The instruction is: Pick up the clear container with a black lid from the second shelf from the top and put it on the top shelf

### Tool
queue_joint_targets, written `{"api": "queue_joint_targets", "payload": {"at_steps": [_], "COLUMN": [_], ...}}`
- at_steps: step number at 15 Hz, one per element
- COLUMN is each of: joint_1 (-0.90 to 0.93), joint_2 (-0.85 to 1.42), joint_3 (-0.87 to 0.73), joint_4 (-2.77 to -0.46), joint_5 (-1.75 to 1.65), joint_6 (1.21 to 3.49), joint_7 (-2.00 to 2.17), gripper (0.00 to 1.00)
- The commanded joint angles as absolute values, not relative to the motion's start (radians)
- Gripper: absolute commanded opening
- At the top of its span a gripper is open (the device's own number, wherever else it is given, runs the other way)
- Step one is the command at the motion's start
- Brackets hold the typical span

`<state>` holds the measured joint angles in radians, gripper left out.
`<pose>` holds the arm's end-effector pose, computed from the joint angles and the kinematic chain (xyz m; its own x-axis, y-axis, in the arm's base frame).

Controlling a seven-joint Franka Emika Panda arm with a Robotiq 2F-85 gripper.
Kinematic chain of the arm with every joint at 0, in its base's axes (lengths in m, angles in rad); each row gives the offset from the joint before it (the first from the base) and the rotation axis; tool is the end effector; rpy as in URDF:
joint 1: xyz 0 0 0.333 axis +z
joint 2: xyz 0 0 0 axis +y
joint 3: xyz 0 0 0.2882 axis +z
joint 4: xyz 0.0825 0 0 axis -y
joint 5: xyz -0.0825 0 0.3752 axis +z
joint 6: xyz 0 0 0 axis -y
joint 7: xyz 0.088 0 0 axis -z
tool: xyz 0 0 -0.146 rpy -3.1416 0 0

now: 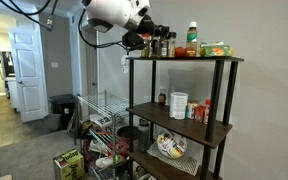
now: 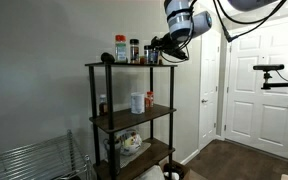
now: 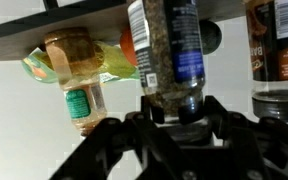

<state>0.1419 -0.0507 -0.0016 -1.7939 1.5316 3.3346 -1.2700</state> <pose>0.5872 -0.0325 0.6246 0.1440 -0.2354 0.9612 -0.0902 -0.9704 -0.2241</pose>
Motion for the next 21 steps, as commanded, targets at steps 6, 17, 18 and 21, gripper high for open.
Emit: {"api": "queue_joint_targets", "payload": {"at_steps": [6,17,18,21], "joint_1": [0.151,0.046,0.086,0.042], "joint_2": [0.037,0.07,0.068,0.043], "joint_3": [0.004,-0.029,-0.059,-0.044], "joint_4": [-1.699,-1.812,-1.786,-1.831], "joint_5": [1.491,0.633,0.748,0.509], "joint_6": [3.393,3.346,3.327,3.31], "joint_7": [-1.255,-0.438,-0.544,-0.31], "gripper": [0.31,0.31,0.31,0.31]}}
